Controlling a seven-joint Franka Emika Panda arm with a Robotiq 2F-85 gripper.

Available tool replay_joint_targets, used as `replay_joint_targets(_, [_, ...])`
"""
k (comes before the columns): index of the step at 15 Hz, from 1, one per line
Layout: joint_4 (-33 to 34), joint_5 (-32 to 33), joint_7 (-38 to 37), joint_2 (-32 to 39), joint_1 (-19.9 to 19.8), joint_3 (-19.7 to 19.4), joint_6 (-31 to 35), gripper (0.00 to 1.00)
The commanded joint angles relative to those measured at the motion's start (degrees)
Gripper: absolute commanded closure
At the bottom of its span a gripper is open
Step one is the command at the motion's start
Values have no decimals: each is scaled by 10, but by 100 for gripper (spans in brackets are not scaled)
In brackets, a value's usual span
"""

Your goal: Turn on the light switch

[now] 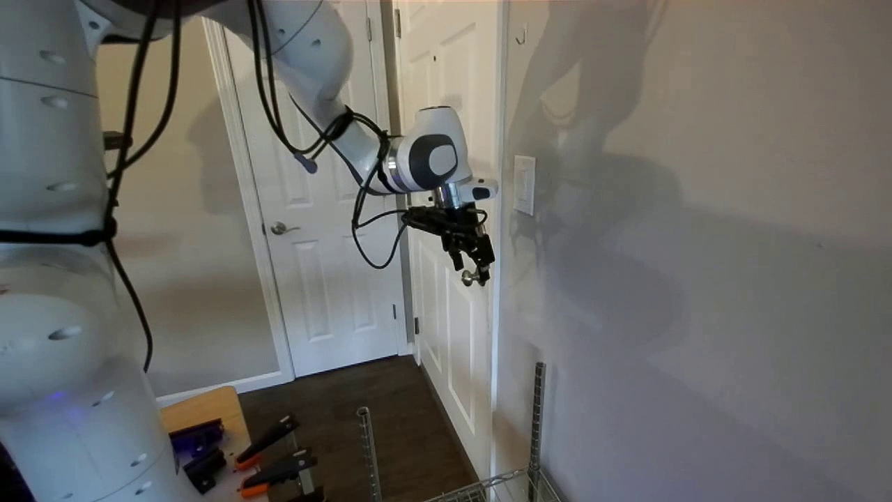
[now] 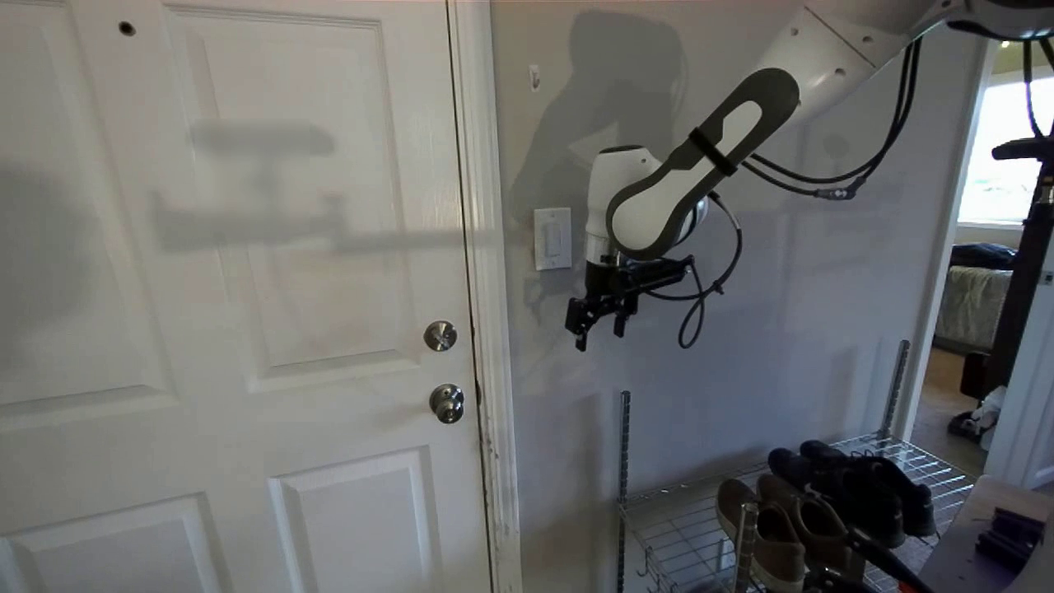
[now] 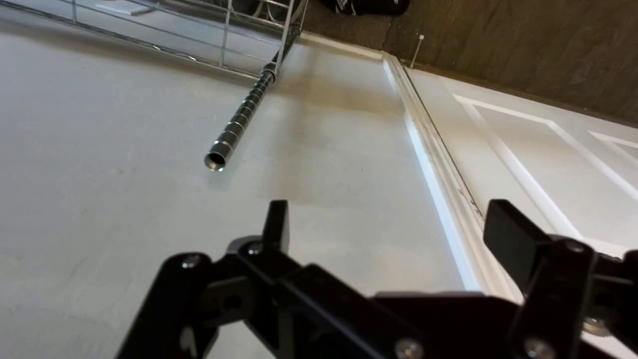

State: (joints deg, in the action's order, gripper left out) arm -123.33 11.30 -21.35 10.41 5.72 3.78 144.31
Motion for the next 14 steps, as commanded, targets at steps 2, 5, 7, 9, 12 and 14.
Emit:
replay_joint_targets(2, [-71,-9,-51,-49,15,-17,55,0])
replay_joint_targets(5, [-45,-18,-27,-22,12,-13,42,0])
replay_joint_targets(7, [-65,-22,-27,-40,13,-10,44,0])
replay_joint_targets(9, [-71,-22,-27,-46,12,-9,44,0])
replay_joint_targets(12, [-72,-22,-27,-47,12,-9,44,0])
replay_joint_targets(14, [-68,-28,-20,-45,12,-7,45,0])
